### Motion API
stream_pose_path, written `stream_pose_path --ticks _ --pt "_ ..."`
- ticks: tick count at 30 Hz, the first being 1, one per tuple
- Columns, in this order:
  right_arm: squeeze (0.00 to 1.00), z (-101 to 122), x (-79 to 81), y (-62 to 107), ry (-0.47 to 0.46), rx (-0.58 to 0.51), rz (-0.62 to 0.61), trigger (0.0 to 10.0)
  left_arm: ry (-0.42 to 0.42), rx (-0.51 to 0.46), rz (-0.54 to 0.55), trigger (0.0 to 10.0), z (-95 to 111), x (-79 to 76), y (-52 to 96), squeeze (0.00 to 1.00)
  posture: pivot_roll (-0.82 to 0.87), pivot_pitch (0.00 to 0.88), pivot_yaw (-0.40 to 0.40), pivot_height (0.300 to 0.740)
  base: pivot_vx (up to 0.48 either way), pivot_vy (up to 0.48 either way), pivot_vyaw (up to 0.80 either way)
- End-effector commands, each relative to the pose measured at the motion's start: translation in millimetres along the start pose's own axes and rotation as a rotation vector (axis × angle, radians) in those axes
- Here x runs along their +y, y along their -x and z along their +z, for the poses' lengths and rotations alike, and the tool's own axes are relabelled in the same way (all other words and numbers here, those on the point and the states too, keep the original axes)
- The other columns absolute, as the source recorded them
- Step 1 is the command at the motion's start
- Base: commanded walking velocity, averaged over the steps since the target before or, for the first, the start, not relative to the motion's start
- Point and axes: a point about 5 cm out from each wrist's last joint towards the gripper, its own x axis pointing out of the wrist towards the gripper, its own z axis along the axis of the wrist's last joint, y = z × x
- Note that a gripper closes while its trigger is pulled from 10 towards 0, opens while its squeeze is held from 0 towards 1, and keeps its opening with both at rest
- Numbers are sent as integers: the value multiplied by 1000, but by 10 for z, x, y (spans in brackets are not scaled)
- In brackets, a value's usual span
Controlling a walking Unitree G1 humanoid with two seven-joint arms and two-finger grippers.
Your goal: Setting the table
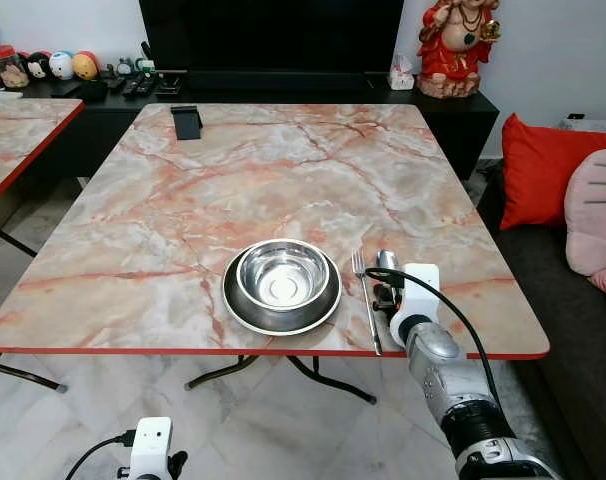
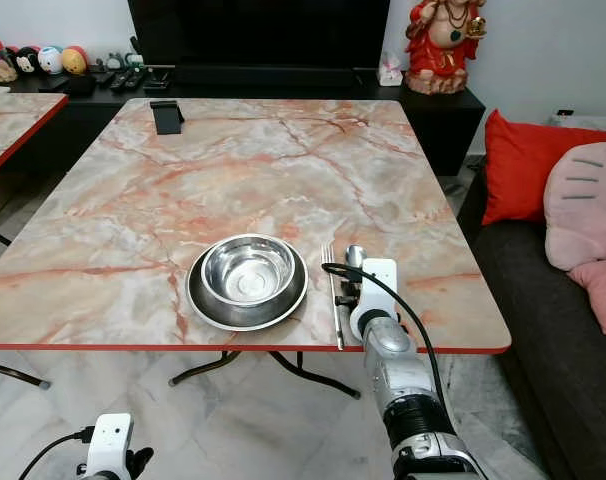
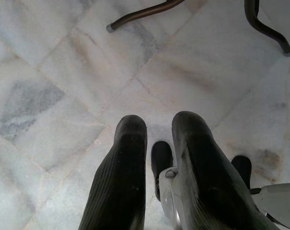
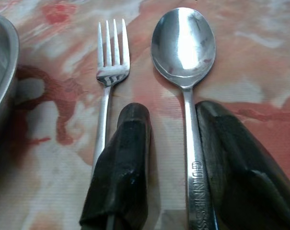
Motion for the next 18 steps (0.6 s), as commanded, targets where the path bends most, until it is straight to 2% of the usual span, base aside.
stream_pose_path --ticks 1,5,6,18 --pt "631 -22 -9 -9 3 22 -7 10000 10 5 10 10000 -17 18 6 0 32 0 -7 740 0 0 0" --pt "557 13 -43 -9 19 7 -39 10000 10 6 11 10000 -19 22 7 0 32 0 -7 740 0 0 0" --pt "0 18 -46 -9 24 5 -40 10000 9 6 10 10000 -20 21 7 0 33 0 -6 740 0 0 0" --pt "0 33 -55 -9 45 -1 -60 10000 7 -1 6 10000 -1 10 1 0 32 0 -5 740 0 0 0"
